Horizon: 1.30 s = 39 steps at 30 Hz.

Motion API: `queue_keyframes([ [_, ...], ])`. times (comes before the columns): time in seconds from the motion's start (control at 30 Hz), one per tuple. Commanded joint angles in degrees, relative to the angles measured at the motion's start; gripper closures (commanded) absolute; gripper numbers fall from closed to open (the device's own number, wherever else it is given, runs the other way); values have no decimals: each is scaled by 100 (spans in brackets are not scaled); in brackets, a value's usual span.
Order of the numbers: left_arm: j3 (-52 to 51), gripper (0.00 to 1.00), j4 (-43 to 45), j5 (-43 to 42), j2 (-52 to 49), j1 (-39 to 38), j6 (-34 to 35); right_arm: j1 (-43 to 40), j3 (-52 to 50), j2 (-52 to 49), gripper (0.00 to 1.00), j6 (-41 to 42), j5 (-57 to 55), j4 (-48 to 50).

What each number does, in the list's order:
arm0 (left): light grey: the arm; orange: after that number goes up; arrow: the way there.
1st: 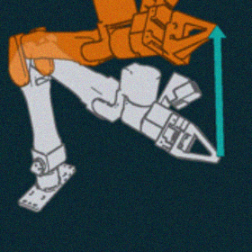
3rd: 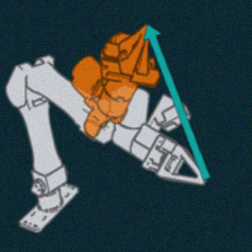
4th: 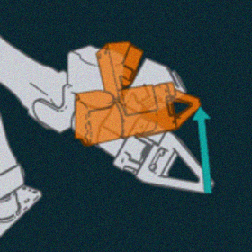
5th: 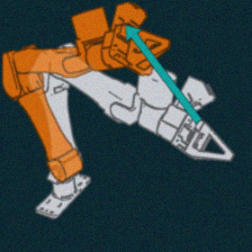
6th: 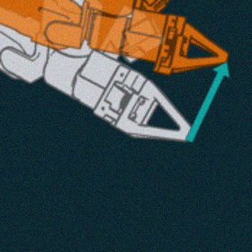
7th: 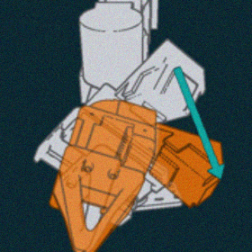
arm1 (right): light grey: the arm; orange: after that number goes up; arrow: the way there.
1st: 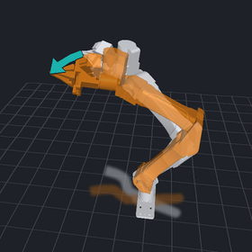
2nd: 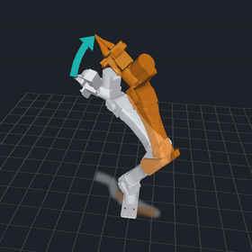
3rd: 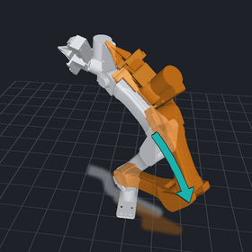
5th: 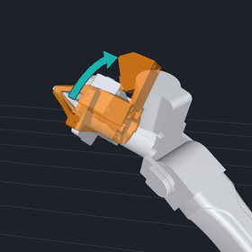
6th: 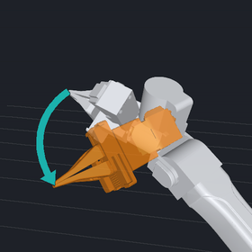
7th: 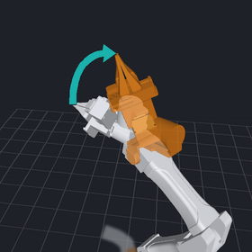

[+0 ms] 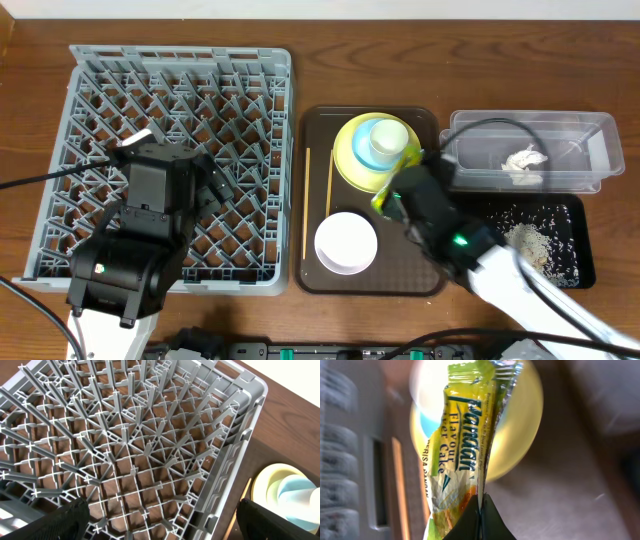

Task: Sort waste into correct bins and load items into the dishwasher
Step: 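Pinch the snack wrapper with the right gripper and lift it, then carry the wrapper over the clear bin and open the right gripper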

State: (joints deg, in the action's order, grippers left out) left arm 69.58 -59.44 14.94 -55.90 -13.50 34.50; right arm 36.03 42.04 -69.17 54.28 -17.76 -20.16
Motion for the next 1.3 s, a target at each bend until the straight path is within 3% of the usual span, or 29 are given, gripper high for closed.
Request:
queue_keyframes([
  [0.0, 83, 5, -11, 9, -22, 35, -17, -286, 26, 570, 99, -337, -1239, -212],
  [0.17, 83, 5, -11, 7, -22, 35, -17, -1075, 26, 944, 99, -339, -2033, -420],
  [0.4, 83, 5, -11, 7, -22, 35, -17, -2516, 26, 673, 99, -221, -1947, -35],
  [0.73, 83, 5, -11, 7, -22, 35, -17, -3314, 26, -236, 98, -203, -1582, 914],
  [0.8, 83, 5, -11, 7, -22, 35, -17, -3351, 26, -398, 89, -203, -1582, 1097],
  [0.83, 83, 5, -11, 7, -22, 35, -17, -3355, 26, -463, 76, -203, -1582, 1185],
  [1.0, 83, 5, -11, 7, -22, 35, -17, -3364, 26, -702, 58, -203, -1582, 1572],
  [1.1, 83, 5, -11, 7, -22, 35, -17, -3399, 26, -719, 39, -208, -1585, 1770],
  [1.27, 83, 5, -11, 7, -22, 35, -17, -3436, 26, -201, 40, -426, -1473, 1427],
])
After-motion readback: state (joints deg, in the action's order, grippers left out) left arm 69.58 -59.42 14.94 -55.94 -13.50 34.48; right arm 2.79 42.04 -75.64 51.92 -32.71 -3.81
